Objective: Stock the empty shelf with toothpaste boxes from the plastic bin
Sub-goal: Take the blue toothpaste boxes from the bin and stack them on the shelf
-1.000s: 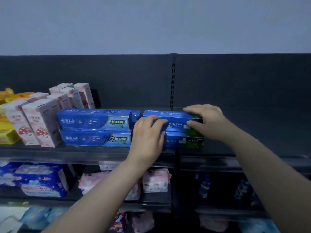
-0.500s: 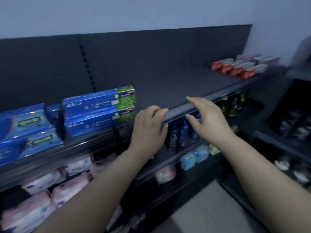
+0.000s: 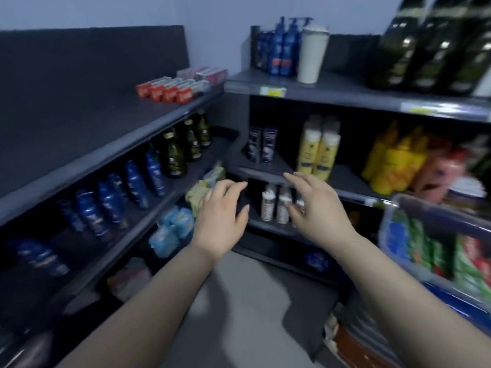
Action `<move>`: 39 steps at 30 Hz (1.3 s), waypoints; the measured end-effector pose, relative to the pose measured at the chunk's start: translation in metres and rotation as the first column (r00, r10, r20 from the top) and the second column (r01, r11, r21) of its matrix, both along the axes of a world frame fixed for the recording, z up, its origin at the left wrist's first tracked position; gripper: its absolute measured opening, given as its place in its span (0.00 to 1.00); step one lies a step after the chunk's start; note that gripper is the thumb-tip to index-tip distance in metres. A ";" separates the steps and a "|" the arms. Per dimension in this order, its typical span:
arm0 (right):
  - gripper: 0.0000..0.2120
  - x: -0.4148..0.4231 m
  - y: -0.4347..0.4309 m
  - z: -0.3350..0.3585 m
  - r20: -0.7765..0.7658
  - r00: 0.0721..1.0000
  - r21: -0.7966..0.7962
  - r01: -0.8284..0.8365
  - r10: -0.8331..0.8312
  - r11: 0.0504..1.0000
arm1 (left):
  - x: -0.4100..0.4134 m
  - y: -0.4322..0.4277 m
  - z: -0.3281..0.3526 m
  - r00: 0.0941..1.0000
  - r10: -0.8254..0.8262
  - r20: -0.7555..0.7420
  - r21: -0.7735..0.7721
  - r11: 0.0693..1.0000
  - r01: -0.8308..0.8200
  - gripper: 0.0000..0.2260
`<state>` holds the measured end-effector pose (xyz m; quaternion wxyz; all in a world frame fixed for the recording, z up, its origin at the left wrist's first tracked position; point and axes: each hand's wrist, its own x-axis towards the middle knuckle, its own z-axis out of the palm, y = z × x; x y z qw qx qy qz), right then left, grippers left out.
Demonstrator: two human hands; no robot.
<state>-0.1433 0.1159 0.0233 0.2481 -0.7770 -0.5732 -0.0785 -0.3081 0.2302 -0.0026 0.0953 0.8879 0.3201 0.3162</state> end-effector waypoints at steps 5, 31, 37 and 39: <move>0.28 0.078 -0.097 -0.021 -0.034 0.981 -0.020 0.188 -0.189 0.982 | 0.107 -0.072 -0.011 0.983 -0.181 -0.022 -0.010 0.983 0.181 0.20; 0.21 0.301 -0.337 -0.143 -0.059 0.185 -0.500 0.845 -0.981 0.189 | 0.437 -0.204 -0.072 0.414 -0.877 -0.245 -0.261 0.471 0.843 0.20; 0.20 0.321 -0.319 -0.157 0.127 0.159 -0.614 0.788 -0.979 0.048 | 0.462 -0.191 -0.083 0.361 -0.899 -0.247 -0.290 0.424 0.858 0.20; 0.18 0.323 -0.315 -0.156 0.146 0.126 -0.602 0.798 -0.981 0.013 | 0.466 -0.187 -0.086 0.341 -0.907 -0.245 -0.303 0.406 0.862 0.20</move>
